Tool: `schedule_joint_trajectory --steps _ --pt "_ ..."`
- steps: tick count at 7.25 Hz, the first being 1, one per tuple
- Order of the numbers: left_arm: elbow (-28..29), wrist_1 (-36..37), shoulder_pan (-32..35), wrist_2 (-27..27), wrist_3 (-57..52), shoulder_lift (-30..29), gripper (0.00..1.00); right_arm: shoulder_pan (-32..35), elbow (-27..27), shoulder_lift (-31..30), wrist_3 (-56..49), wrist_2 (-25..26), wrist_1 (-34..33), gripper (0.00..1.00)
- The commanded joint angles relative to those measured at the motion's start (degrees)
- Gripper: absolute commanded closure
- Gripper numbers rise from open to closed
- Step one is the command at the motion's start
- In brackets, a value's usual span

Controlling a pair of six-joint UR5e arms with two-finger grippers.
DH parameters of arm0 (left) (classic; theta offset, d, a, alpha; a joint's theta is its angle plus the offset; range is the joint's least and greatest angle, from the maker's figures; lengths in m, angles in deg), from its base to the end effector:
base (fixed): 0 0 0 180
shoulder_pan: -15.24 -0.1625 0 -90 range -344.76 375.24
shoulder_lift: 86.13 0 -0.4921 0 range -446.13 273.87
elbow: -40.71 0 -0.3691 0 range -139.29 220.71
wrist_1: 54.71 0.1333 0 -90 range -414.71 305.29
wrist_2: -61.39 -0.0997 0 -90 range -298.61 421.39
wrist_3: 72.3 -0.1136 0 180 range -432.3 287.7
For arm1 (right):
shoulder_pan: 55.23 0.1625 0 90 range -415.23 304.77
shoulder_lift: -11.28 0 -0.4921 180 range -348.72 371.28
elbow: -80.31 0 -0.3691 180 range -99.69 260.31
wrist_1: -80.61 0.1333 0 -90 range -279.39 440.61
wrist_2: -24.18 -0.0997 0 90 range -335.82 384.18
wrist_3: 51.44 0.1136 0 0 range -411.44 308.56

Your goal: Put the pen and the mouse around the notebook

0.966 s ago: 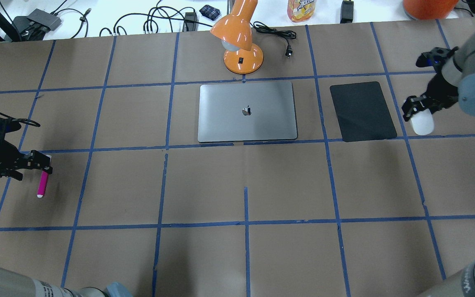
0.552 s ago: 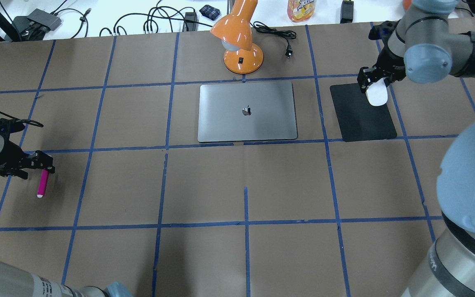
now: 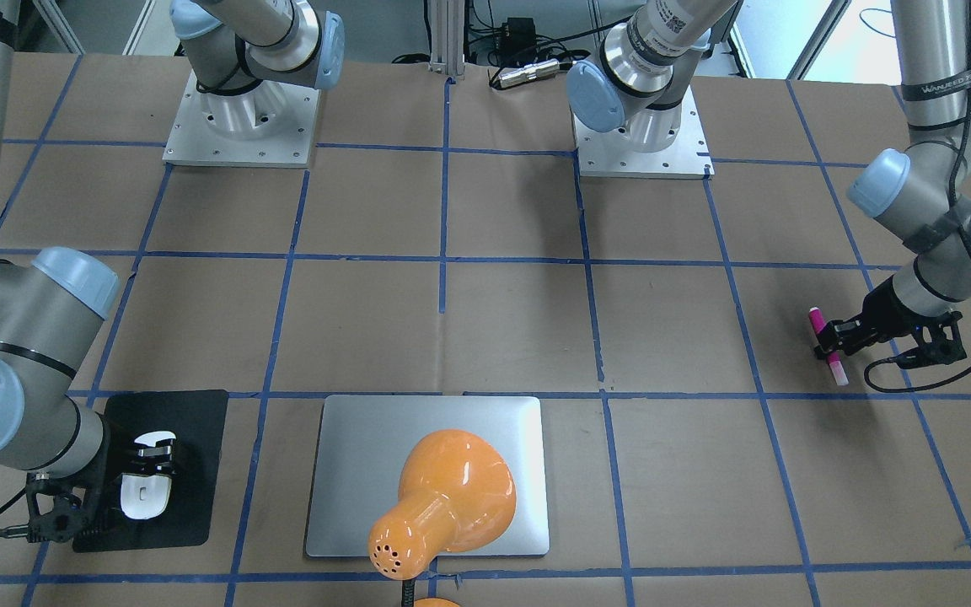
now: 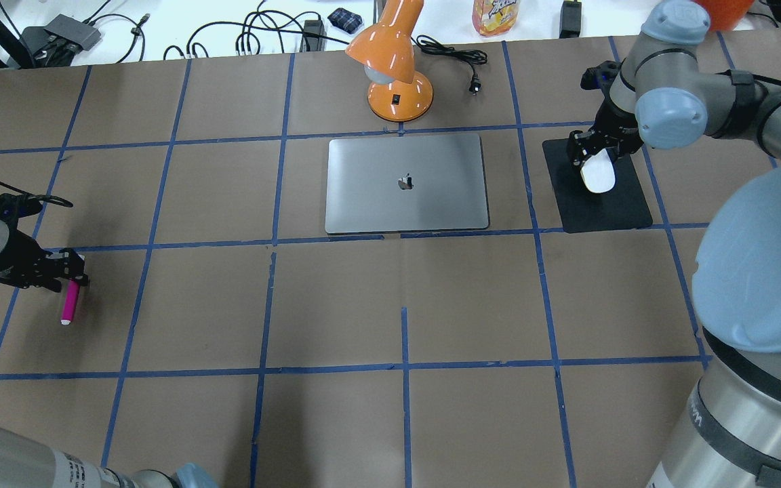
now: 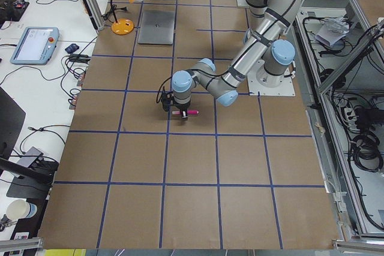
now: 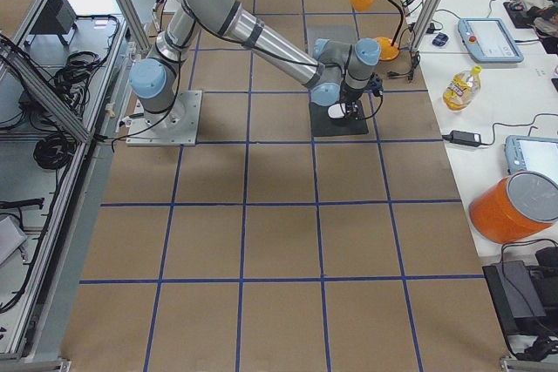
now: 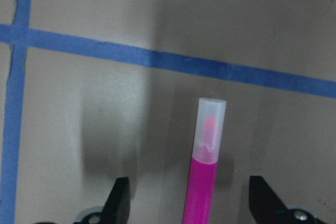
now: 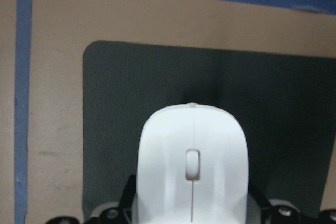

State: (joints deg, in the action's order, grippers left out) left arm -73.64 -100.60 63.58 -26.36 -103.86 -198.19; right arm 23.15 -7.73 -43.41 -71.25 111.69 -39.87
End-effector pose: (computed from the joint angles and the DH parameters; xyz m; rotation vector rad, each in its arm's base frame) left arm 0.2523 -0.4908 0.2338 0.2729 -3.0740 -0.0136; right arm -0.0029 -0.7004 0.2428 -0.2187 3.0779 0.0562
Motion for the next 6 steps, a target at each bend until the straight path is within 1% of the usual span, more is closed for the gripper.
schedule_joint_trajectory --steps 1,2,4,5,6 --pt "0.01 0.01 0.00 0.64 0.10 0.00 0.88 0.01 -0.28 -0.15 0.21 0.37 -0.01 0.12" --pt "0.01 -0.08 -0.09 3.00 0.79 0.08 1.00 0.01 -0.46 -0.15 0.12 0.47 0.08 0.00" --pt "0.27 -0.34 0.26 3.11 4.29 1.31 1.00 -0.08 0.77 -1.72 0.73 0.29 1.12 0.00" --pt "1.31 -1.13 1.48 3.20 6.14 2.53 1.00 0.27 1.21 -4.96 2.48 -0.23 5.05 0.00" --pt "2.19 -2.44 4.63 2.94 10.34 3.50 1.00 1.06 1.47 -8.12 3.54 -0.32 8.57 0.00"
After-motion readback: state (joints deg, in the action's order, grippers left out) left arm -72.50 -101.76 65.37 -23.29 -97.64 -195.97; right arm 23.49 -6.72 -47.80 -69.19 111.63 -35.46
